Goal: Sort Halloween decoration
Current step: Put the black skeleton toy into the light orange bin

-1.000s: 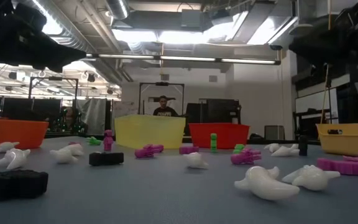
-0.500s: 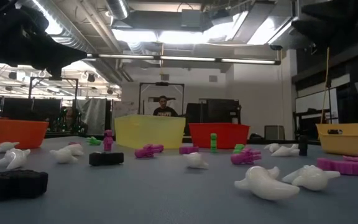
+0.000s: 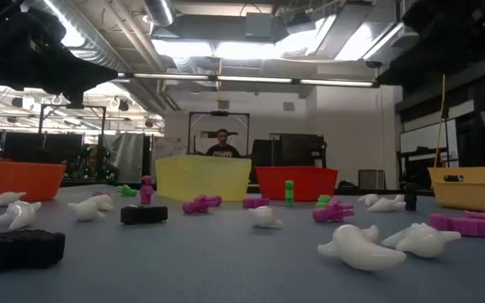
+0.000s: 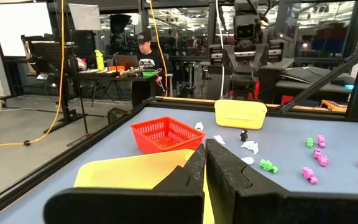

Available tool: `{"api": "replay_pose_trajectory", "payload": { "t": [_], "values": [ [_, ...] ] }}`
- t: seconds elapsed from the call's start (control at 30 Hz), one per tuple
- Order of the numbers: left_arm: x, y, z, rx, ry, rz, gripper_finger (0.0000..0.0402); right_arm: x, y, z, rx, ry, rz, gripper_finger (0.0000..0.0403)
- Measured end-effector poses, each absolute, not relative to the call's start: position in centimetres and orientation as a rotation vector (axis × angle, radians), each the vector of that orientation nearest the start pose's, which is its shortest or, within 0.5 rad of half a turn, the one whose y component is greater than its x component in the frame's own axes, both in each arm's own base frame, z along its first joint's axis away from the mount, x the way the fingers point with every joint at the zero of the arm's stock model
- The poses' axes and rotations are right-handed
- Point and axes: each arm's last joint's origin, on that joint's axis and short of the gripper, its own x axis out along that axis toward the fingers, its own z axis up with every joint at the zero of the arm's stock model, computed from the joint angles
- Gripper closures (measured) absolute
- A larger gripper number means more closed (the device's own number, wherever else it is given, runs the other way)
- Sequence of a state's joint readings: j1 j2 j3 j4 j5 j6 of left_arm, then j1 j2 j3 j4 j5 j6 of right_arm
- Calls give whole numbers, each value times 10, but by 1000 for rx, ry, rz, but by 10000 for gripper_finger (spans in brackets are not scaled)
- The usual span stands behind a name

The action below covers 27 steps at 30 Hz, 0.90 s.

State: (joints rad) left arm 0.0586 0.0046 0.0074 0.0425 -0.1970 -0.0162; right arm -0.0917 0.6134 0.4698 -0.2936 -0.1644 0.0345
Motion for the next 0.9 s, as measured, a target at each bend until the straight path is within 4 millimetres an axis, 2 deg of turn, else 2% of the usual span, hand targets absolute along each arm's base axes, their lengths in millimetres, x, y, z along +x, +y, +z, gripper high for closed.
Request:
{"api": "replay_pose_trajectory", "payload": {
  "t": [0.23,0.37,0.67,0.9],
  "values": [
    [96,11,170,-19,-47,255,401,168,-8,231,61,558,181,200],
    [96,11,170,-19,-47,255,401,178,-8,217,61,647,211,200],
    [96,11,170,-19,-47,255,401,188,-9,188,8,843,260,201],
    [96,11,170,-19,-47,255,401,194,-10,172,-53,931,289,201]
  ]
}}
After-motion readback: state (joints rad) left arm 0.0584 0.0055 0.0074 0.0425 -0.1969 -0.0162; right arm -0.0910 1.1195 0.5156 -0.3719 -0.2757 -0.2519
